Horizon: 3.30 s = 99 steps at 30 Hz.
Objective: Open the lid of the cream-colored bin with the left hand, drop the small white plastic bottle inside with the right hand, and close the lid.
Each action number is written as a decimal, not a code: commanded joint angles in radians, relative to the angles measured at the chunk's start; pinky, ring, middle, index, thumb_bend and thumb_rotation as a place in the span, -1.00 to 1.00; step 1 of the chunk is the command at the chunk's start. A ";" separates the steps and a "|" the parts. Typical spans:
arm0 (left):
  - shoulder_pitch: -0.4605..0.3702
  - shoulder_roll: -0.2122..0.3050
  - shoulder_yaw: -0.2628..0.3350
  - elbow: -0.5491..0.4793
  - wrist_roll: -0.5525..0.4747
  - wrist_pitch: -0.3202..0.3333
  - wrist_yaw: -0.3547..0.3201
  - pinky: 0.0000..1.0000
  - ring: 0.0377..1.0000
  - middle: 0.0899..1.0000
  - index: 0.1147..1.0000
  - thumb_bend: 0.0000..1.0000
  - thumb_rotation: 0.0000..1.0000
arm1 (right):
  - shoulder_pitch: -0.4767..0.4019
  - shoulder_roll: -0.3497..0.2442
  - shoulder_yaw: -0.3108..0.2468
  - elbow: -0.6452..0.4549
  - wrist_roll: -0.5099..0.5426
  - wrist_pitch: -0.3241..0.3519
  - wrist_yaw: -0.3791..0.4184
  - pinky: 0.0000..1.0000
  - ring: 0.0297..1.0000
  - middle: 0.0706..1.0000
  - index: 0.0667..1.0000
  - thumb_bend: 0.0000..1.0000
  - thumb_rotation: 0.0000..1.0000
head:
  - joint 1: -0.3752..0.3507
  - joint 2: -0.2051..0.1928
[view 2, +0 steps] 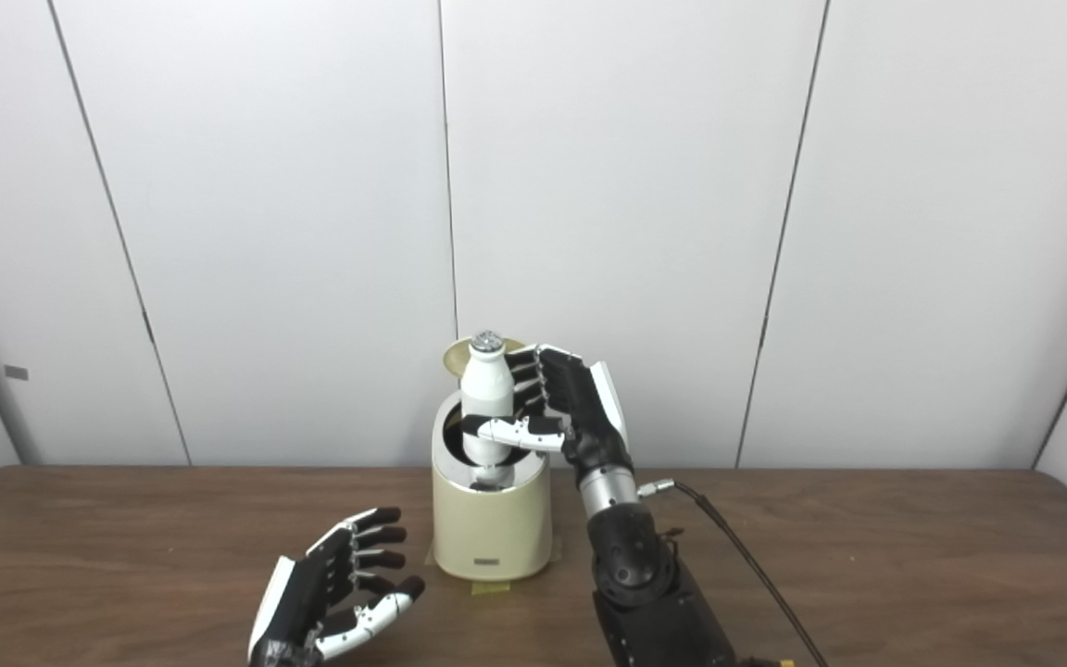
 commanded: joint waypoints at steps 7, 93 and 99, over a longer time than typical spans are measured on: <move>-0.023 0.001 -0.001 -0.053 -0.005 -0.010 -0.001 0.15 0.34 0.45 0.56 0.23 -0.88 | -0.029 -0.040 0.034 -0.025 -0.039 -0.051 0.016 -0.24 -0.16 -0.12 -0.09 0.04 -1.00 | 0.000 0.008; -0.020 0.027 0.007 -0.067 -0.014 -0.023 -0.013 0.17 0.34 0.44 0.52 0.23 -0.82 | 0.451 -0.167 -0.122 -0.401 0.277 -0.048 0.253 0.16 0.08 0.47 0.50 0.65 -0.78 | 0.012 0.022; -0.030 0.042 0.008 -0.088 -0.026 -0.028 -0.028 0.17 0.38 0.47 0.55 0.31 -0.57 | 0.486 -0.148 -0.131 -0.418 0.288 -0.039 0.248 0.17 0.18 0.48 0.54 0.66 -0.65 | 0.021 0.022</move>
